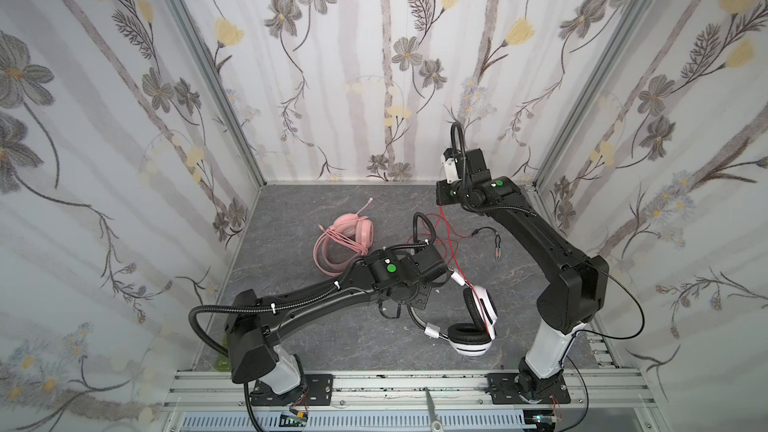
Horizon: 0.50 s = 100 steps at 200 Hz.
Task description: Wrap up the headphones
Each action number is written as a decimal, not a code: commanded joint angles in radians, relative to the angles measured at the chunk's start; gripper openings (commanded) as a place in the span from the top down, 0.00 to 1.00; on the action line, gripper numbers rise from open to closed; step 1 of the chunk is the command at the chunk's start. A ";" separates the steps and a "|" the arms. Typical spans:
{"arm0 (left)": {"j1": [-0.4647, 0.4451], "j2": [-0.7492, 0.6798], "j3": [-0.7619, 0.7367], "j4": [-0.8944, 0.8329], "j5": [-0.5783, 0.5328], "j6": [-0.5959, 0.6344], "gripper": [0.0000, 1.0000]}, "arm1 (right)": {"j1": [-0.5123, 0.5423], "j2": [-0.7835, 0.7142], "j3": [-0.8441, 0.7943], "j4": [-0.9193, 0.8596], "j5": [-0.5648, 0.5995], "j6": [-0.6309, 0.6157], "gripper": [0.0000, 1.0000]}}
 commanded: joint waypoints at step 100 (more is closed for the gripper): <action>0.235 -0.389 -0.193 0.246 0.163 -0.165 1.00 | -0.004 -0.287 -0.637 0.412 -0.288 0.056 1.00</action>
